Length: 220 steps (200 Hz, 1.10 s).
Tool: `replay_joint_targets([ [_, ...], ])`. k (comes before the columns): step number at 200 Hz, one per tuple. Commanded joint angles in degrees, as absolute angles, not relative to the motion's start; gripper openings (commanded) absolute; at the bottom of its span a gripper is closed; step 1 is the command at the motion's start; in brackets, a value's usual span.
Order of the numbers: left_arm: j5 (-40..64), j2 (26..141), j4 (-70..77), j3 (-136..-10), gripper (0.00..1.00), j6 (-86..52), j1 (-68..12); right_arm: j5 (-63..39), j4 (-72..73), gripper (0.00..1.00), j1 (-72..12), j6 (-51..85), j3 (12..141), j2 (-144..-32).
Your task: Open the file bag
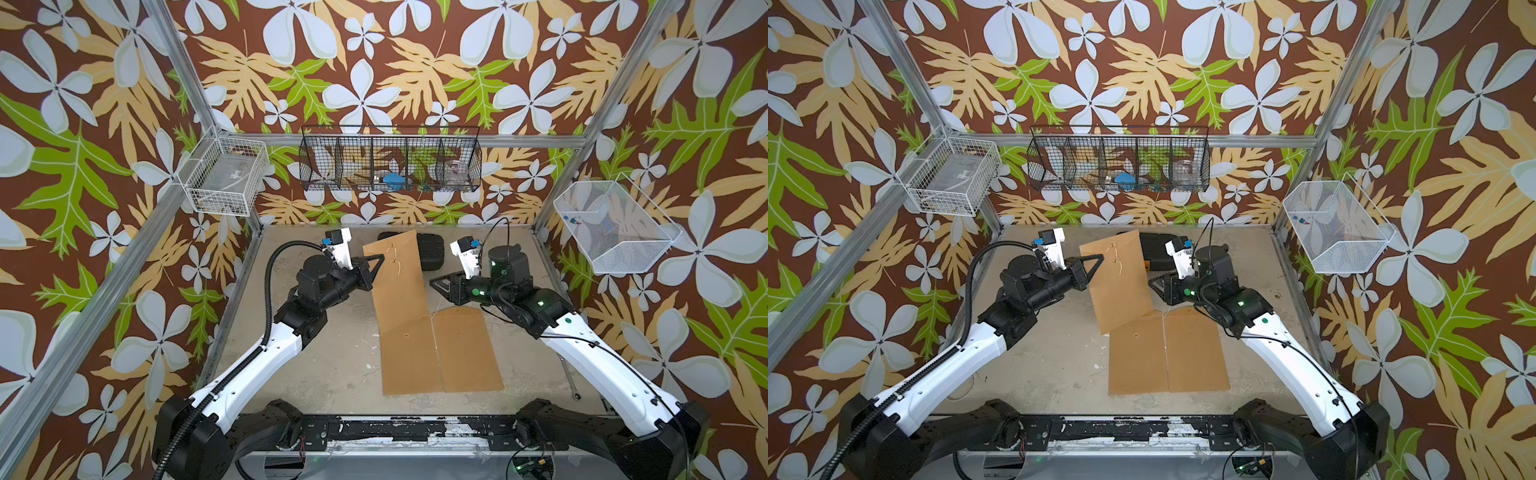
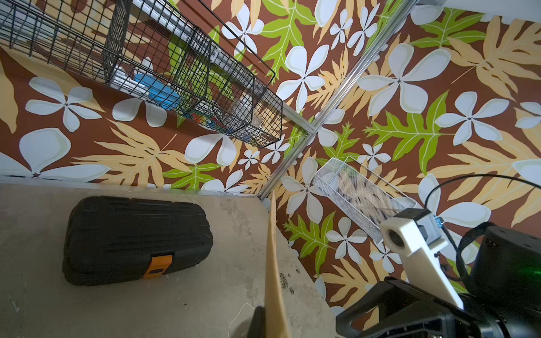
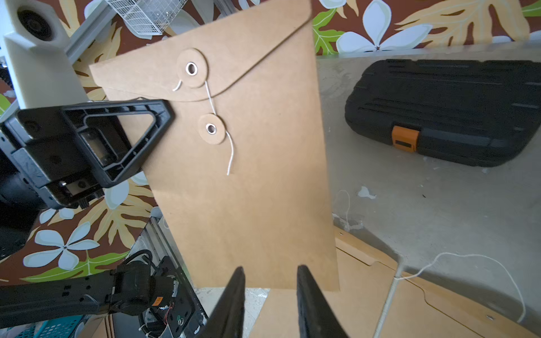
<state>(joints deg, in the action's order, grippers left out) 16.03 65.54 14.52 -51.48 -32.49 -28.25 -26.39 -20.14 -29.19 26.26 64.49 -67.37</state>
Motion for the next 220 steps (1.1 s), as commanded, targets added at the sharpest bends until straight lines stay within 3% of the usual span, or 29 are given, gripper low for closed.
replay_joint_targets([
  [1,14.5,65.6,16.0,-51.6,0.00,-31.6,-28.9,-24.8,-17.3,0.31,-30.4,27.9,65.3,-68.4],
  [92,14.9,65.7,18.5,-51.3,0.00,-33.3,-31.2,-29.0,-10.9,0.28,-31.8,31.2,65.2,-71.9],
  [136,14.8,65.6,19.4,-51.0,0.00,-33.7,-31.6,-29.7,-9.3,0.22,-32.4,32.3,66.1,-74.1],
  [220,15.7,65.4,20.7,-50.0,0.00,-34.5,-32.3,-30.3,-7.8,0.21,-33.4,33.5,66.5,-76.6],
])
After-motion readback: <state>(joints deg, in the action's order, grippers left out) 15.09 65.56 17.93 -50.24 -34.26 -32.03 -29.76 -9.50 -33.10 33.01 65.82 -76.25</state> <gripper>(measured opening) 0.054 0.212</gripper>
